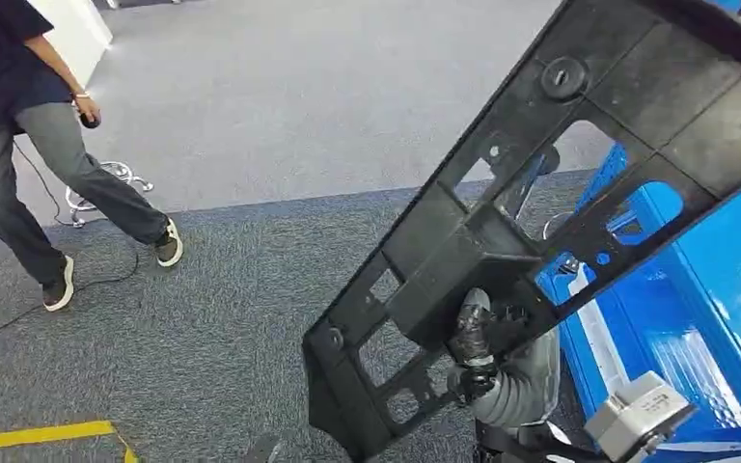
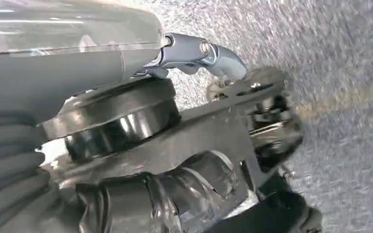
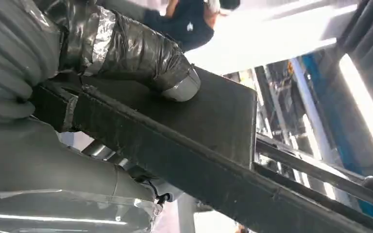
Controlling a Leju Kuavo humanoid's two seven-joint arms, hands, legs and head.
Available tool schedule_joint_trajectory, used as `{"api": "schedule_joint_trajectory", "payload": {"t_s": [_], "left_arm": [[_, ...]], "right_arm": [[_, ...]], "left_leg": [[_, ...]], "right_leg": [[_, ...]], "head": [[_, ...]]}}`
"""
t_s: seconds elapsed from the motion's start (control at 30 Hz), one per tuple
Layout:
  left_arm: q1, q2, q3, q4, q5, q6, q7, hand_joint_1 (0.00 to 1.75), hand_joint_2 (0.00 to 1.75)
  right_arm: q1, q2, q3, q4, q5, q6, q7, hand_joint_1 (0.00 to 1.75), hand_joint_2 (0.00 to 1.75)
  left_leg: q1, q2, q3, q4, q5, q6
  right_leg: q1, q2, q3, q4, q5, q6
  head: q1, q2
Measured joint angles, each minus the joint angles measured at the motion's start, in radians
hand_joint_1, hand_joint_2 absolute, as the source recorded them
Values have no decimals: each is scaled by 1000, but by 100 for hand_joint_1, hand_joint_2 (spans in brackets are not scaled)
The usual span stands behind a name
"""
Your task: Take the parts from the cabinet and place them on the table.
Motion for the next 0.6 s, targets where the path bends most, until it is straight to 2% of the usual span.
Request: {"api": "schedule_joint_trajectory", "payload": {"t_s": [0.03, 0.07, 0.1, 0.13, 0.17, 0.2, 0.23, 0.3, 0.33, 0.37, 0.4, 0.43, 0.47, 0.5, 0.53, 0.57, 0.6], "left_arm": [[-2, 0, 0, 0, -1, 0, 0, 0, 175], [-3, 0, 0, 0, -1, 1, 0, 0, 175], [-2, 0, 0, 0, -1, 1, 0, 0, 175], [-1, 1, 0, 0, -1, 1, 0, 0, 175], [3, 2, 0, 0, -1, 1, 0, 0, 175], [4, 4, 0, 0, -1, 2, 0, 0, 175], [5, 7, 0, 2, -1, 2, 4, 0, 175], [6, 8, 0, 2, -1, 2, 2, 0, 175], [6, 8, 0, 2, -1, 2, 1, 0, 175], [6, 8, 0, 2, -1, 2, 2, 0, 175], [12, 4, 0, 1, -1, 2, 1, 0, 175], [11, 4, 0, 1, -1, 0, 1, 0, 175], [8, 4, 0, 1, -1, 0, 1, 0, 175], [8, 4, 0, 1, -1, 0, 2, 0, 175], [8, 2, 0, 1, -1, -1, 2, 0, 175], [9, 2, 0, 1, -1, -1, 2, 0, 175], [9, 0, 0, 1, -2, -1, 2, 0, 175]], "right_arm": [[1, 0, 0, 2, -2, 0, 0, 175, 175], [0, 0, 0, 4, -3, 0, 0, 175, 175], [0, 0, 0, 5, -3, 0, 0, 175, 175], [0, 0, 0, 6, -4, 0, 0, 175, 175], [0, 0, 0, 7, -5, 0, 0, 175, 175], [-1, 0, 0, 7, -6, 0, 0, 175, 175], [-2, 0, 0, 7, -6, 0, 0, 175, 175], [-3, 0, 0, 7, -8, 0, 0, 175, 175], [-3, 0, 0, 7, -10, 0, 0, 175, 175], [-4, 0, 0, 7, -10, 0, 1, 175, 175], [-7, -1, 0, 8, -11, 0, 1, 175, 175], [-7, -1, 0, 10, -11, 0, 1, 175, 175], [-9, -1, 0, 10, -11, 0, 0, 175, 175], [-9, -1, 0, 10, -13, 0, 2, 175, 175], [-6, -2, 0, 12, -13, 0, 2, 175, 175], [-5, -3, 0, 15, -14, 0, 2, 175, 175], [-6, -3, 0, 16, -14, 0, 2, 175, 175]], "left_leg": [[0, 1, -31, 55, -16, -3], [1, 1, -43, 74, -10, -4], [1, 1, -31, 48, 15, -3], [0, 6, 2, -18, 57, 1], [-2, 20, 49, -110, 103, 10], [-9, 65, 96, -199, 135, 25], [-19, 93, 105, -231, 117, 32], [-25, 73, 99, -234, 119, 45], [-26, 62, 97, -235, 119, 48], [-25, 47, 105, -248, 124, 53], [-6, 33, 129, -267, 137, 56], [-6, 27, 136, -272, 140, 61], [-6, 21, 136, -271, 141, 65], [-7, 11, 134, -270, 139, 69], [-7, 0, 132, -268, 137, 71], [-6, -16, 131, -266, 136, 71], [-4, -29, 130, -261, 134, 69]], "right_leg": [[0, -14, 0, 0, -2, 0], [1, -27, 0, 0, -3, 0], [2, -38, 2, 0, -5, 0], [3, -48, 4, 0, -6, 0], [6, -57, 7, -1, -7, 1], [7, -64, 11, -2, -9, 1], [12, -73, 13, -3, -11, 5], [12, -89, 15, -10, -12, 17], [12, -101, 19, -14, -13, 20], [16, -113, 29, -18, -16, 28], [11, -85, 28, -4, -21, 34], [15, -32, 15, 32, -45, 37], [16, -5, -20, 99, -80, 37], [16, 7, -59, 176, -116, 39], [15, 12, -99, 247, -143, 41], [15, 12, -124, 284, -147, 44], [13, 12, -119, 266, -122, 47]], "head": [[-1, 0], [0, 0], [-1, 0], [0, 0], [-1, 0], [0, 0], [2, 0], [0, 0], [1, 0], [0, 0], [2, 0], [6, 0], [10, 0], [14, 0], [16, 0], [15, 0], [16, 0]]}}
